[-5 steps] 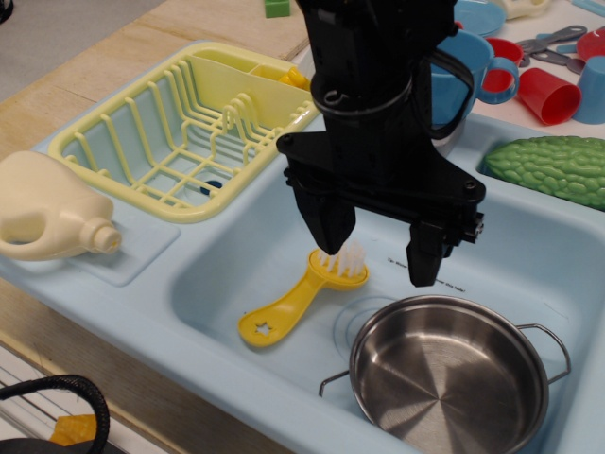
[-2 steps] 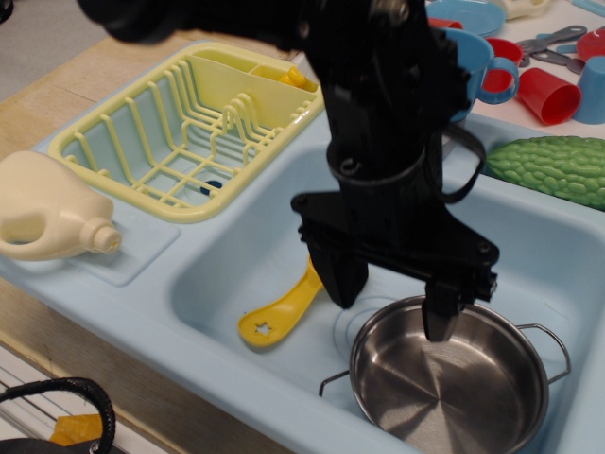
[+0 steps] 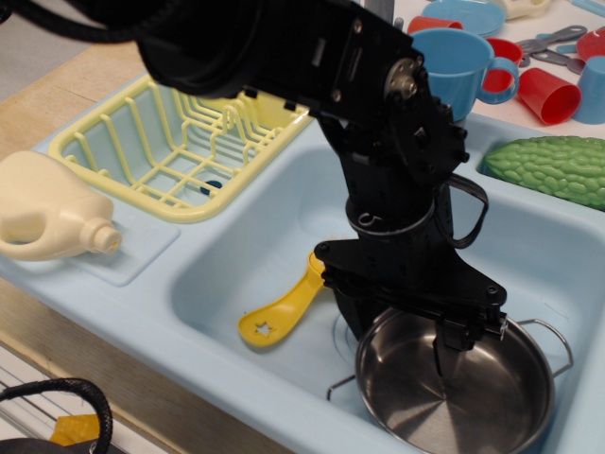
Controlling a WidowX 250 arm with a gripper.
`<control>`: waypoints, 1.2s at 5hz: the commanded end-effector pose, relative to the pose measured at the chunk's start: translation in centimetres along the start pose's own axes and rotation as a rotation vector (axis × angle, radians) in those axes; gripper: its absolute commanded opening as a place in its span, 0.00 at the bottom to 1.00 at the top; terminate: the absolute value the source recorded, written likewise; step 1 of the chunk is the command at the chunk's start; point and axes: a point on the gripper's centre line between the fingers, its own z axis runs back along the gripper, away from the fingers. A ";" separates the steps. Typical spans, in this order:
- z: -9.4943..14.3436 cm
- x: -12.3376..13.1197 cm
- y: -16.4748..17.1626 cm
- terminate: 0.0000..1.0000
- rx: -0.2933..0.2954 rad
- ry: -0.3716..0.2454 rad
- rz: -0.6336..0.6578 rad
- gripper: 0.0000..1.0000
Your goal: Put pot or pan from sink into drying rack
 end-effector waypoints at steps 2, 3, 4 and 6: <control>0.7 0.4 -0.4 0.00 0.016 -0.033 0.018 0.00; 2.5 0.6 -0.1 0.00 0.077 -0.087 0.057 0.00; 5.8 1.7 1.6 0.00 0.153 -0.138 0.090 0.00; 10.0 4.5 6.9 0.00 0.208 -0.151 0.049 0.00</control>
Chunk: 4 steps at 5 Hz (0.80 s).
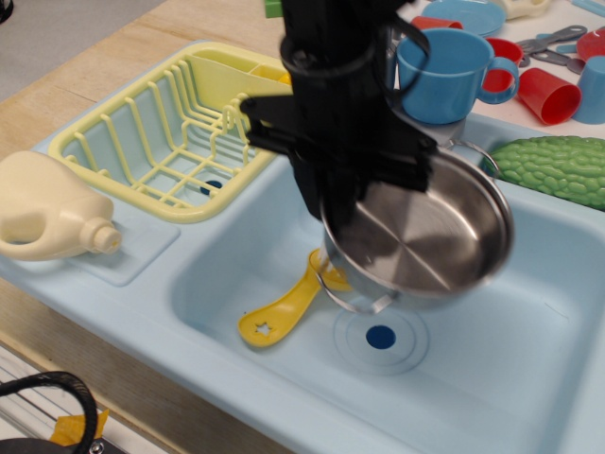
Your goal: Put pot or pan from sink into drying rack
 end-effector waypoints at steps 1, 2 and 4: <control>1.8 2.5 4.6 0.00 0.011 0.004 -0.057 0.00; 2.6 1.8 7.4 0.00 0.012 0.002 -0.094 0.00; 3.5 3.5 12.9 0.00 -0.012 -0.065 -0.144 0.00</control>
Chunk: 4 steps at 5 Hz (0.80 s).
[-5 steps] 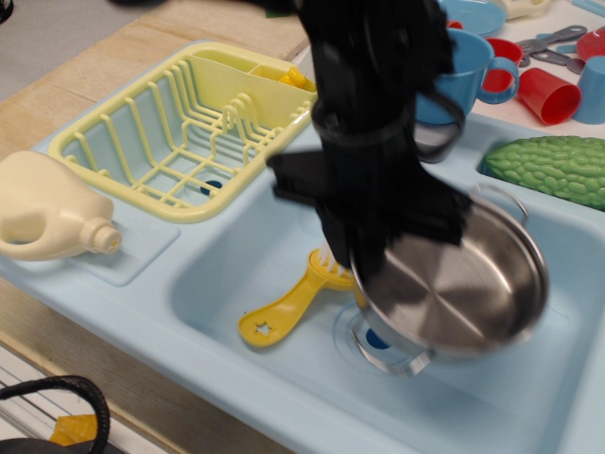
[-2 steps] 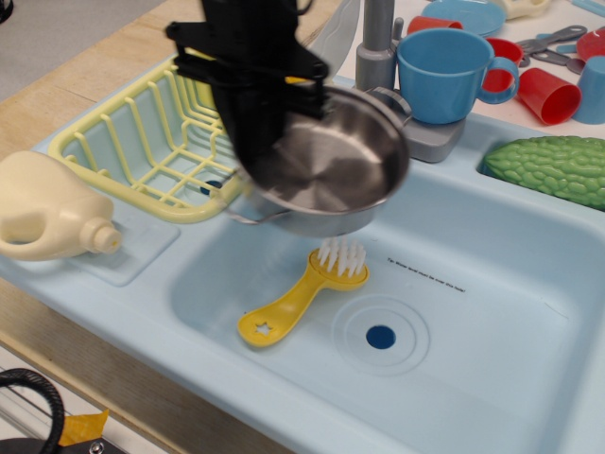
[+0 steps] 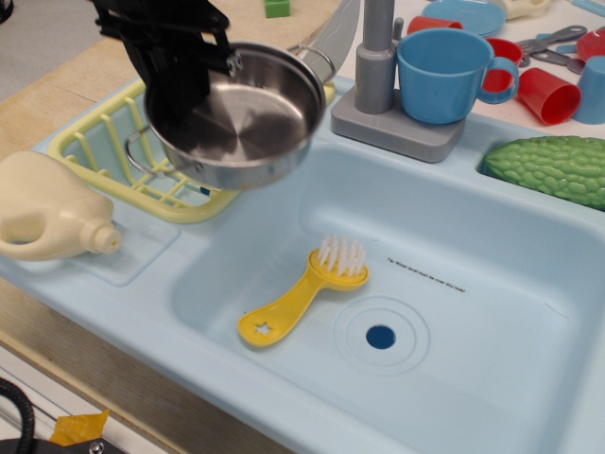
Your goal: Put pot or pan from sink into drying rack
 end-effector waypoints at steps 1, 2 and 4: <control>1.1 1.8 4.7 0.00 -0.002 -0.107 -0.019 0.00; 0.1 2.5 6.6 0.00 -0.040 -0.071 -0.034 0.00; -2.6 2.1 6.9 0.00 -0.154 -0.067 -0.017 1.00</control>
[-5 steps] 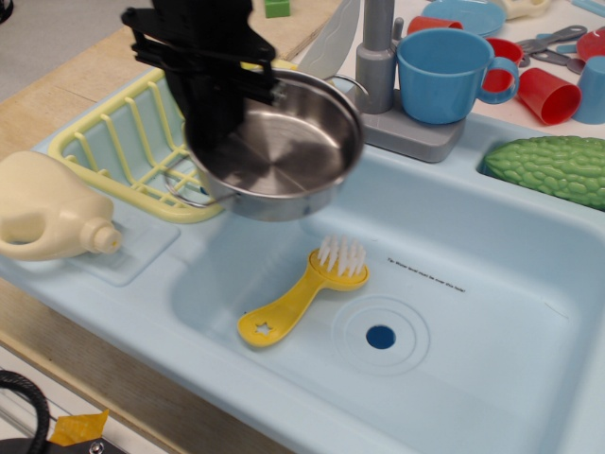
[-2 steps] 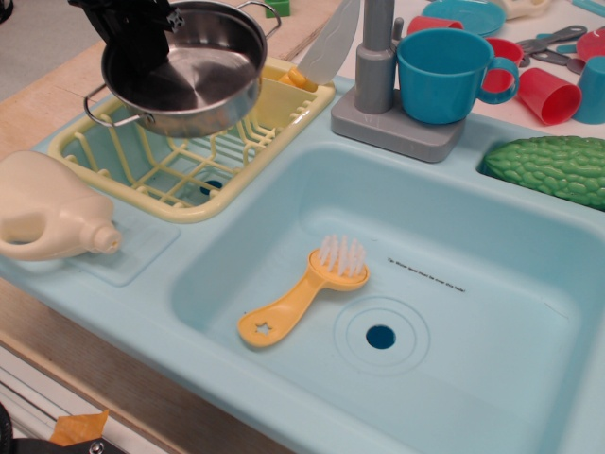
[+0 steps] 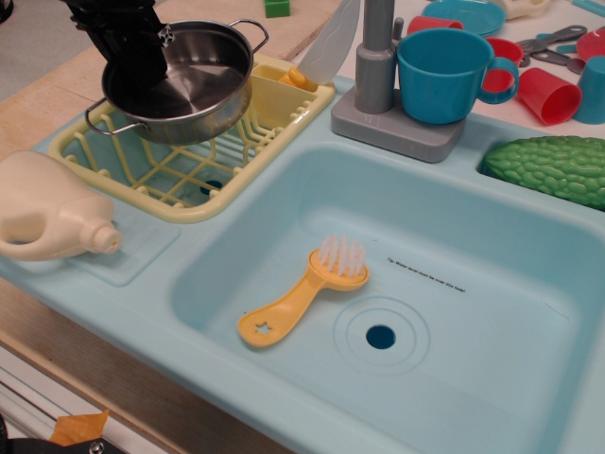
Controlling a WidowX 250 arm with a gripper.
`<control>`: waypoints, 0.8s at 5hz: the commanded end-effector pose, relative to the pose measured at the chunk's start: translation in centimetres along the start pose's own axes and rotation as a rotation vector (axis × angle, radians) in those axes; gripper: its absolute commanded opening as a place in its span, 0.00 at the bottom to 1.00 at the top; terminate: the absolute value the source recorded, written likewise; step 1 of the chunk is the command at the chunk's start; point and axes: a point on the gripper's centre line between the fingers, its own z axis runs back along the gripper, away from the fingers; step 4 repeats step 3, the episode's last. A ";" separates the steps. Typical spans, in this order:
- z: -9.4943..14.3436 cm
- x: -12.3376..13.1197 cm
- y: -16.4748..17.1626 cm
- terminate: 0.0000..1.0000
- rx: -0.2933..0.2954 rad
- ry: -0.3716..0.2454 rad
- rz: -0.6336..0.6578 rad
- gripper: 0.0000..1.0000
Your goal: Put pot or pan from sink into drying rack
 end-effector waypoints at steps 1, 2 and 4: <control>0.4 0.0 0.4 0.00 -0.009 -0.022 0.006 1.00; 0.4 0.0 0.4 0.00 -0.009 -0.022 0.006 1.00; 0.4 0.0 0.4 1.00 -0.009 -0.022 0.006 1.00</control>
